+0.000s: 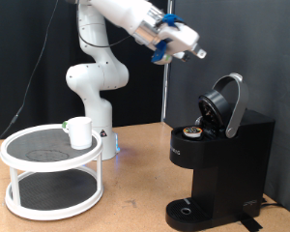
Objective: Make a cup of coffee with the keurig machine
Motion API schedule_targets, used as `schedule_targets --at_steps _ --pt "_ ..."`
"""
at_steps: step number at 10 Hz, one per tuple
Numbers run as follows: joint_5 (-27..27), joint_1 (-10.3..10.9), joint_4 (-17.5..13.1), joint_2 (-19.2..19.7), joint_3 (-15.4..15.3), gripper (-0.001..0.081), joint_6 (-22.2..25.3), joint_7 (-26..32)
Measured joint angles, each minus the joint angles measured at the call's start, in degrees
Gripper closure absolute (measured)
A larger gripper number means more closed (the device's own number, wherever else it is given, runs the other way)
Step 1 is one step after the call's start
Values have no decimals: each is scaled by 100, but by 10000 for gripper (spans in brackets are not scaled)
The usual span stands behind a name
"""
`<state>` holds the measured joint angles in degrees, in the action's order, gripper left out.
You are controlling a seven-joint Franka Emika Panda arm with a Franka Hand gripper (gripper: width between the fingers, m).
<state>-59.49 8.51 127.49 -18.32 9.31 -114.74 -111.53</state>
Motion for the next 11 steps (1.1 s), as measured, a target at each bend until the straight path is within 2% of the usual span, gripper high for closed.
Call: schedule_targets --at_steps 2,4,5,8,11 --pt "-212 109 -144 115 -253 72 -244 -117" --pt "-139 171 -308 216 -556 72 -547 -490" --pt "-15 168 -417 310 -655 72 -629 -714" --pt "-188 183 -472 340 -719 72 -754 -673" --pt "-23 227 -835 588 -1128 72 -1144 -1277"
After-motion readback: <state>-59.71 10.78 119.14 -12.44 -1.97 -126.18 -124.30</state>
